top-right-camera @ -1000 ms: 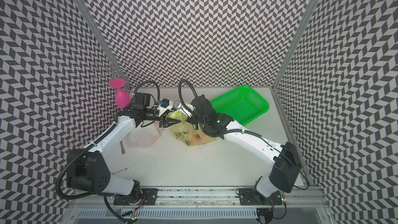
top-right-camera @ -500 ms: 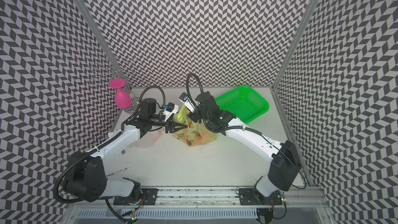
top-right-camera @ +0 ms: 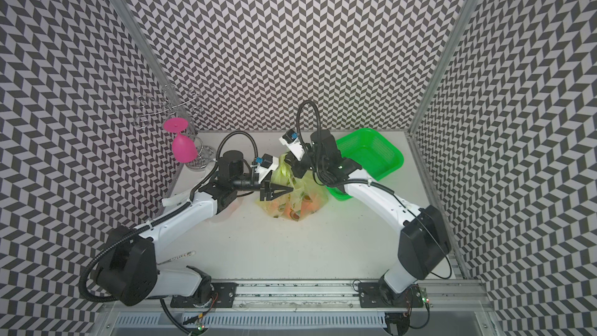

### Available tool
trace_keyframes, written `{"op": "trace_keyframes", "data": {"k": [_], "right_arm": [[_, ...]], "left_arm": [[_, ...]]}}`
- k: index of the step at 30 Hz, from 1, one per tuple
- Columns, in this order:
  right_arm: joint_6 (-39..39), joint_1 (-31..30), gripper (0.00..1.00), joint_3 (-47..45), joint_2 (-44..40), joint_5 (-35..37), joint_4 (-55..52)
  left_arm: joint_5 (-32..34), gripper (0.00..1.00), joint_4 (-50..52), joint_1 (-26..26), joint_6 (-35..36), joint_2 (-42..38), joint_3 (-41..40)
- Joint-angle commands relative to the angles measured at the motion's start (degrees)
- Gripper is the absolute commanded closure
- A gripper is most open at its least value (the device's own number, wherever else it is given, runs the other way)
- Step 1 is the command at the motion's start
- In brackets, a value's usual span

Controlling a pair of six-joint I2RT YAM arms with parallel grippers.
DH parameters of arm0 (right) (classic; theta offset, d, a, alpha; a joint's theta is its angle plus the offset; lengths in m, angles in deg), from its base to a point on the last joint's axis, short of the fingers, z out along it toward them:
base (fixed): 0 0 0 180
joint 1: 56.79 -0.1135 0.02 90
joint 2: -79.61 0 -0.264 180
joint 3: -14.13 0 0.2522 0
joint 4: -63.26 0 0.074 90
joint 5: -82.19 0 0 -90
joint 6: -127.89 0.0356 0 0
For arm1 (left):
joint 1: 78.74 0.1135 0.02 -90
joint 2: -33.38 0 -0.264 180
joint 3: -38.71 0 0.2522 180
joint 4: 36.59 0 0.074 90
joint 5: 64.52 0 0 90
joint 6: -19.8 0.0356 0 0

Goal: Place the oranges into plastic bags & tie knots
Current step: Tie the plastic bag at the center of the board.

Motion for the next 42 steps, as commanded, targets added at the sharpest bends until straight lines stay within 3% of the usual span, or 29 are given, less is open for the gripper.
{"op": "trace_keyframes", "data": {"k": [1,7,15,19,23,29,42], "right_arm": [[4.3,2.0,1.0,-3.6,-0.8,-13.1,7.7],[11.0,4.5,1.0,-7.4,0.8,-24.8,16.4],[15.4,5.1,1.0,-7.6,2.6,-27.4,20.1],[19.6,4.9,1.0,-6.3,4.0,-28.7,22.2],[21.4,4.4,1.0,-5.8,5.1,-29.8,23.2],[24.3,4.3,1.0,-6.3,6.1,-32.5,26.2],[19.6,4.5,1.0,-5.9,5.6,-35.5,22.7]], "left_arm": [[3.5,0.41,-1.7,-1.0,-0.1,-0.2,-0.2],[1.8,0.34,4.0,-1.4,5.8,-2.3,-0.4],[0.7,0.29,16.9,-1.1,17.1,-5.5,1.0],[-1.4,0.31,13.2,-1.8,14.4,-5.2,-1.4],[0.8,0.32,7.6,-3.5,10.2,-3.8,-2.6],[4.1,0.29,6.6,-5.7,9.9,-3.5,-3.0],[4.0,0.15,23.6,0.0,22.4,-10.3,-0.2]]}}
